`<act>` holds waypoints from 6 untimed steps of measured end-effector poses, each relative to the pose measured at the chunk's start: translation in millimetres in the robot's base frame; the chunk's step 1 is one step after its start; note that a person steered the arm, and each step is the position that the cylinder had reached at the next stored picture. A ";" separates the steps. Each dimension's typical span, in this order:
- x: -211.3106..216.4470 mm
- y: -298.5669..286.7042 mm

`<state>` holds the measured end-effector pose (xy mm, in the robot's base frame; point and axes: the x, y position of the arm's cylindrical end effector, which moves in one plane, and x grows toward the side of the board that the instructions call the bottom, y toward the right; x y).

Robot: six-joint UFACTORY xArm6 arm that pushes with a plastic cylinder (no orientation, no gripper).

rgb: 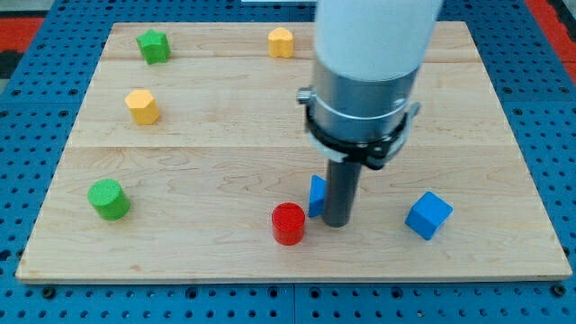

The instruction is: Push blue cube into the red circle to the bottom center

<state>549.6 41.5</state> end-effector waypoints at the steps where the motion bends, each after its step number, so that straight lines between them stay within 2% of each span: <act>1: -23.7 35.4; 2: -66.0 89.9; 3: -88.6 77.2; 4: -73.8 154.9; 5: -28.2 194.3; 6: 5.9 118.3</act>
